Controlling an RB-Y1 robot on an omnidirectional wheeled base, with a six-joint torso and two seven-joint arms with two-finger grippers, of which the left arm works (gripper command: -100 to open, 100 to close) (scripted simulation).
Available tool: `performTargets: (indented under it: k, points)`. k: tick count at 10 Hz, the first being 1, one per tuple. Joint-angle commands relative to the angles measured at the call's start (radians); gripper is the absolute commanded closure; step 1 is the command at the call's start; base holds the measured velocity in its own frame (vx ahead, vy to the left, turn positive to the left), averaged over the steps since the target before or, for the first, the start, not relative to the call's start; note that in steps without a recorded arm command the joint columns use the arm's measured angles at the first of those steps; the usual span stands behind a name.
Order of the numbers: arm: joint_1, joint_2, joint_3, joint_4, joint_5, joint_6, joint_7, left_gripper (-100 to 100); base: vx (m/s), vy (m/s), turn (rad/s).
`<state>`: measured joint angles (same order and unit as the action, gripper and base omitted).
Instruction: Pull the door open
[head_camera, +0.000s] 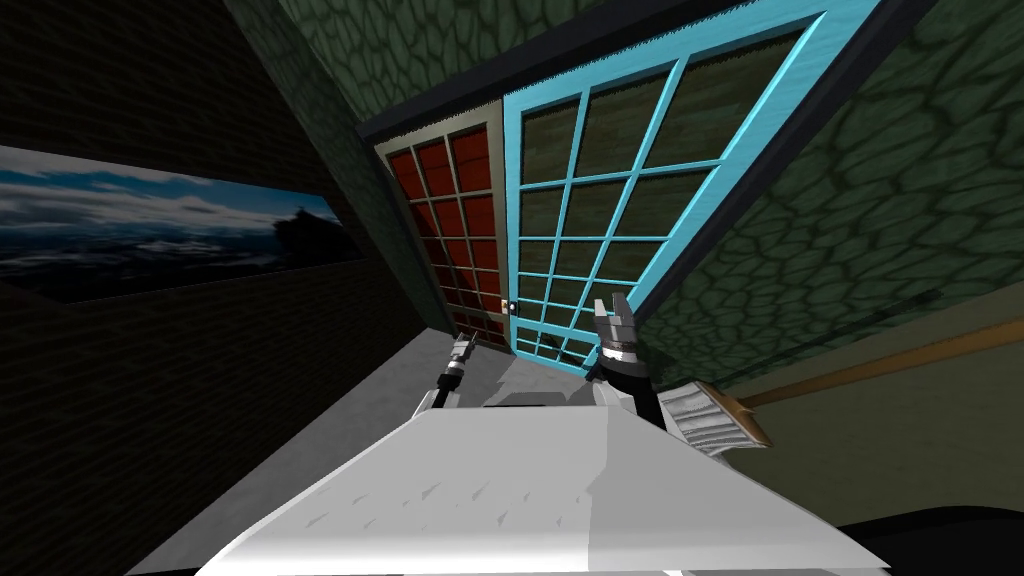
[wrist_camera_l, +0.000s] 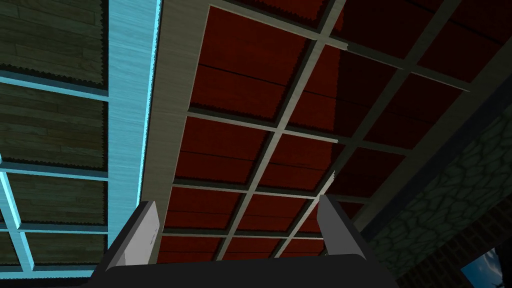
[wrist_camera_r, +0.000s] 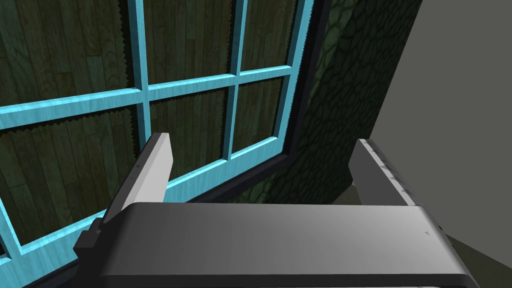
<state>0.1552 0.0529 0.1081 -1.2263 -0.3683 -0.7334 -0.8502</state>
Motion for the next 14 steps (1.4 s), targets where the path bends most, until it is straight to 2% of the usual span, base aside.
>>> performTargets:
  k: [1,7,8,14]
  points:
    - [-0.017,-0.005,0.002,0.045,-0.017,-0.009,-0.043,-100,0.096,-0.015,-0.032]
    - [-0.075,-0.03,0.011,0.205,-0.072,-0.047,-0.181,-100,0.1,-0.023,-0.027]
    - [-0.075,-0.03,0.011,0.205,-0.072,-0.047,-0.181,-100,0.074,-0.015,-0.008]
    - [-0.122,-0.058,0.017,0.331,-0.116,-0.078,-0.291,-100,0.089,-0.005,-0.015]
